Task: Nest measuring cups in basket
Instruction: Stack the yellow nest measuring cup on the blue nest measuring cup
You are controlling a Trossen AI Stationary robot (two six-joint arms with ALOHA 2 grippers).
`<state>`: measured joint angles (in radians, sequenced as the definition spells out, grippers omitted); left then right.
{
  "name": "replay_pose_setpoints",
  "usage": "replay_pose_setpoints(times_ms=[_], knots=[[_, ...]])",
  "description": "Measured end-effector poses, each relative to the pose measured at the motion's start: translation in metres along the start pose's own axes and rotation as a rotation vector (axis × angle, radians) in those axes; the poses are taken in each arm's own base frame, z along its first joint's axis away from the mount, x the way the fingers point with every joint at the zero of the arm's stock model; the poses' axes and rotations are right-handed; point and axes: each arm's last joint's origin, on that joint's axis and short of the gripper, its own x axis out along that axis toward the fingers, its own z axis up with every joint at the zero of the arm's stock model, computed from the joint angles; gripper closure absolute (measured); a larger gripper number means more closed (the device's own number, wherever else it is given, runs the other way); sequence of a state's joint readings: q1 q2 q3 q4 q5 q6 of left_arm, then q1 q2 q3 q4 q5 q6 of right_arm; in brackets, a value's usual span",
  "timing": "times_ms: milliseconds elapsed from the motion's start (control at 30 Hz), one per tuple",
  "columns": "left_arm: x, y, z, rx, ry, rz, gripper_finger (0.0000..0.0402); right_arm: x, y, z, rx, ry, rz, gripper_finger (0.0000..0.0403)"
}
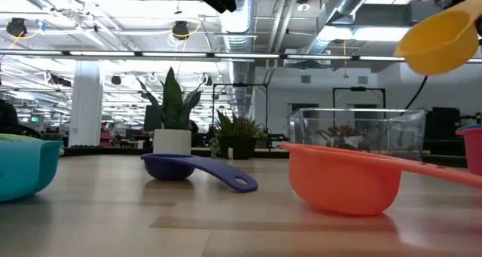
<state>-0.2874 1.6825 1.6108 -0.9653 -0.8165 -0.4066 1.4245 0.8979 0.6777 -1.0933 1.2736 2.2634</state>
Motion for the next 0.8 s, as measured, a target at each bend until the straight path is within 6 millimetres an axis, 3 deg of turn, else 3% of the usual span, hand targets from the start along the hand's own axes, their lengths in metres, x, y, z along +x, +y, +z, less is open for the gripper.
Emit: replay_pose_setpoints(times_ms=[167,333,567,800], knots=[[0.0,0.0,0.0,-0.001,0.0,0.0,0.0216,0.013,0.005,-0.006,0.076,-0.019,-0.068,0.0398],[0.0,0.0,0.0,-0.001,0.0,0.0,0.0216,0.032,0.011,-0.01,0.176,-0.165,-0.065,0.0398],[0.0,0.0,0.0,0.001,0.001,0.001,0.0216,0.051,0.024,-0.035,0.332,-0.198,-0.038,0.0398],[0.0,0.0,0.0,0.015,0.002,0.002,0.0216,0.068,0.025,-0.05,0.353,-0.281,-0.023,0.0398]])
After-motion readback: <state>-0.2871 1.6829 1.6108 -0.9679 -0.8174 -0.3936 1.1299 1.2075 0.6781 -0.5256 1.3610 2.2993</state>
